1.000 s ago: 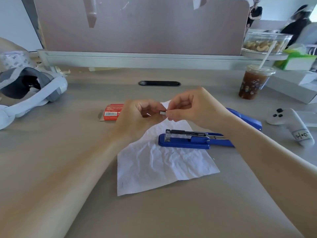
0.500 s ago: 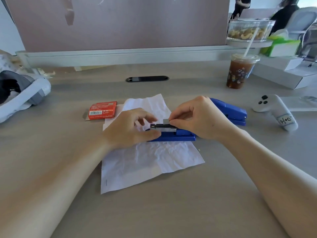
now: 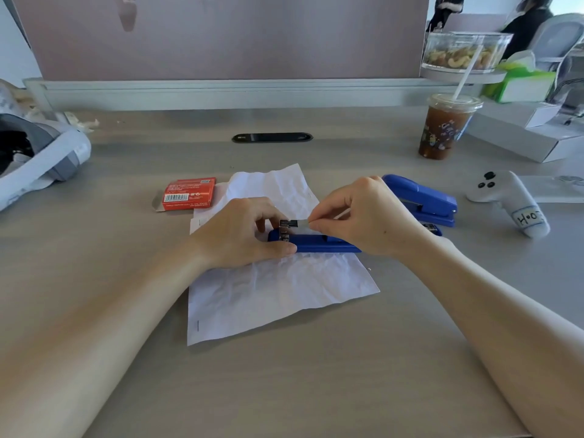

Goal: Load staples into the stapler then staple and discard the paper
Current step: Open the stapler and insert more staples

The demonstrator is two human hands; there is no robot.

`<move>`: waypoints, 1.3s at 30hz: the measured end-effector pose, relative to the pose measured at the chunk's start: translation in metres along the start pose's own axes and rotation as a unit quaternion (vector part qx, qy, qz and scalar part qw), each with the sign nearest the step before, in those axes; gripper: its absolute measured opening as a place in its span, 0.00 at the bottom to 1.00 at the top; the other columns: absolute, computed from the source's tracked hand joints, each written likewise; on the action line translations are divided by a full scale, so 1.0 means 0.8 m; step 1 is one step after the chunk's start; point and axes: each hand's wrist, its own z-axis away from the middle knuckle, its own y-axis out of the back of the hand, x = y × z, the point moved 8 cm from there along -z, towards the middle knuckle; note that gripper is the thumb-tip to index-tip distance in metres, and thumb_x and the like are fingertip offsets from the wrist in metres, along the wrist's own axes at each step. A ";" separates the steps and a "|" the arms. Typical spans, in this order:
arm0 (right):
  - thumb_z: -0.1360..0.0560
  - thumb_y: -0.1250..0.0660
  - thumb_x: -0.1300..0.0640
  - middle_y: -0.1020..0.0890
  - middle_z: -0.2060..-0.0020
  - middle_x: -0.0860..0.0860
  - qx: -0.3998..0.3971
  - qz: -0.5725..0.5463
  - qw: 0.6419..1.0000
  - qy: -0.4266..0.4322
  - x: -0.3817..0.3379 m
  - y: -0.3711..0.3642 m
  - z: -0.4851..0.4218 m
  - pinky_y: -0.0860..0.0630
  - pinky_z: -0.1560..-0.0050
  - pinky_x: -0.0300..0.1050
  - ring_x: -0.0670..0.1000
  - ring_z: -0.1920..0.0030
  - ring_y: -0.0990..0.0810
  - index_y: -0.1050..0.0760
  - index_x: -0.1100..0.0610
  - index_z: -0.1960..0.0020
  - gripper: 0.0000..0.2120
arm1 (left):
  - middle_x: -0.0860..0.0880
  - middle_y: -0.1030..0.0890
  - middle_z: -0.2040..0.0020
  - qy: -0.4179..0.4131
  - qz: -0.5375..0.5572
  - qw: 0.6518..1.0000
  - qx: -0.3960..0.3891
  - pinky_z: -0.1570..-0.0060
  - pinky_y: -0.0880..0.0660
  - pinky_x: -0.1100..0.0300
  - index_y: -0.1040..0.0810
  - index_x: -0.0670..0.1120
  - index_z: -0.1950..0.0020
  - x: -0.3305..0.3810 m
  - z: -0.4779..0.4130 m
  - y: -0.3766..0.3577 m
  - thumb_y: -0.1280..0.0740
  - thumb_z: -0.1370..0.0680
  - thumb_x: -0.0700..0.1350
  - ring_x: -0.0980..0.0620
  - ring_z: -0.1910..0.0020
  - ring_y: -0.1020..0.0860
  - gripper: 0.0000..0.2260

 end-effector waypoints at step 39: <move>0.27 0.30 0.48 0.23 0.49 0.43 -0.087 0.039 0.994 0.045 -0.002 -0.022 0.003 0.23 0.49 0.46 0.44 0.53 0.22 0.21 0.40 0.41 0.14 | 0.56 0.21 0.58 0.009 -0.001 1.000 0.016 0.62 0.30 0.71 0.17 0.51 0.50 -0.004 -0.002 0.000 0.24 0.31 0.53 0.59 0.60 0.24 0.12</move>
